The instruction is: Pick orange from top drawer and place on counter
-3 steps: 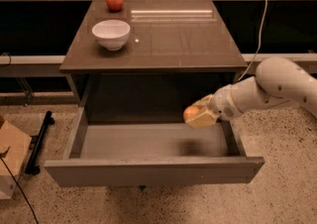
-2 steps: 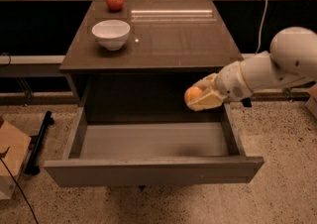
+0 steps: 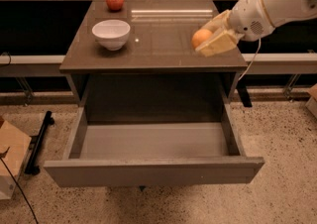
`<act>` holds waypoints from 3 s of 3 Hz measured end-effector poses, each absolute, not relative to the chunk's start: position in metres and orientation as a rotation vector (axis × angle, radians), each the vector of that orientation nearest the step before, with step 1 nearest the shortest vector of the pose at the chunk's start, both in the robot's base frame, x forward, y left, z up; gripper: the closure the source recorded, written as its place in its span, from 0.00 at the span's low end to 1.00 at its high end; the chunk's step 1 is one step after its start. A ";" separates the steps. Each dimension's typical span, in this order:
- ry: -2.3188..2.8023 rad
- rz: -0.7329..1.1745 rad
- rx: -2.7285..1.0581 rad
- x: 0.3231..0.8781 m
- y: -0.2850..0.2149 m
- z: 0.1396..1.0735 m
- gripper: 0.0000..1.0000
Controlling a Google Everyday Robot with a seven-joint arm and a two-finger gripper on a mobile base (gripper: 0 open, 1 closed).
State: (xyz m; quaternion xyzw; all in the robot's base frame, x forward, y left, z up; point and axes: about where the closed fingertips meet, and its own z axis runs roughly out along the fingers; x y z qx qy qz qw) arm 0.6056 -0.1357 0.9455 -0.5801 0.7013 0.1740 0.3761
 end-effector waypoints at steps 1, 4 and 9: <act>1.767 0.424 -1.474 0.609 -0.136 0.961 1.00; 1.889 0.439 -1.036 0.705 -0.124 0.915 1.00; 2.070 0.391 -0.819 0.790 -0.127 0.843 0.16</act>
Offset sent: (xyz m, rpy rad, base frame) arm 0.0316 -0.0062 -0.0304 0.1489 -0.0011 -0.2492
